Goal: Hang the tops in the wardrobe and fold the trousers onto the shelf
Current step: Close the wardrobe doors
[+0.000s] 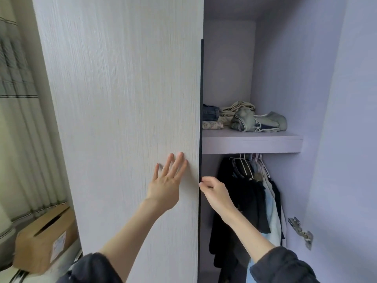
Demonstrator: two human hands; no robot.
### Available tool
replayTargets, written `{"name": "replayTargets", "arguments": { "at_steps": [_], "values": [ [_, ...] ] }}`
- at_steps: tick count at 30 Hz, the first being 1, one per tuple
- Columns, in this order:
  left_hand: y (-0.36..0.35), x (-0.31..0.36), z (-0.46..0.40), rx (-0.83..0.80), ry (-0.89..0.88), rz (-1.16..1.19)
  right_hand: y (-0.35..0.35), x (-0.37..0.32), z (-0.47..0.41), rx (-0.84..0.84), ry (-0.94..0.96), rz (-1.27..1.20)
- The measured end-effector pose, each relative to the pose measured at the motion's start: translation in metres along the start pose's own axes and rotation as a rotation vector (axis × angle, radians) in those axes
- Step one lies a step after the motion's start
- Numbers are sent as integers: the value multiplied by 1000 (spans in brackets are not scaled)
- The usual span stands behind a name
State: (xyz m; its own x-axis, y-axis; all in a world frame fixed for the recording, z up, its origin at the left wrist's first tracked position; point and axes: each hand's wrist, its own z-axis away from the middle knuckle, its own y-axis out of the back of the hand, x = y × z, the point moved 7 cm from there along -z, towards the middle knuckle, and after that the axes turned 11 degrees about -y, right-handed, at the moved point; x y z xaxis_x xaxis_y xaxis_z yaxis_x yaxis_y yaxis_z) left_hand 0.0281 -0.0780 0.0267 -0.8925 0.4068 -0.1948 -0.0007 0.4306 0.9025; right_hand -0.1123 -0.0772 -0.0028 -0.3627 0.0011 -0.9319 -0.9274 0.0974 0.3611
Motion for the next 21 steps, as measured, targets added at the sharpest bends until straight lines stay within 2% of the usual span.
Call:
{"name": "replayTargets", "arguments": {
  "at_steps": [6,11,13,15,21],
  "values": [
    [-5,-2,-7,-3,-4,-70,-12,5,-12,-103,6,40],
    [2,-5,-5,-71,-21,42,-13,5,9,-123,-29,57],
    [7,2,4,-80,-26,154,0,9,32,-67,-38,70],
    [15,10,16,-20,-23,246,14,16,49,-6,-27,93],
    [56,87,60,172,-267,400,94,31,140,341,-3,80]
  ]
}}
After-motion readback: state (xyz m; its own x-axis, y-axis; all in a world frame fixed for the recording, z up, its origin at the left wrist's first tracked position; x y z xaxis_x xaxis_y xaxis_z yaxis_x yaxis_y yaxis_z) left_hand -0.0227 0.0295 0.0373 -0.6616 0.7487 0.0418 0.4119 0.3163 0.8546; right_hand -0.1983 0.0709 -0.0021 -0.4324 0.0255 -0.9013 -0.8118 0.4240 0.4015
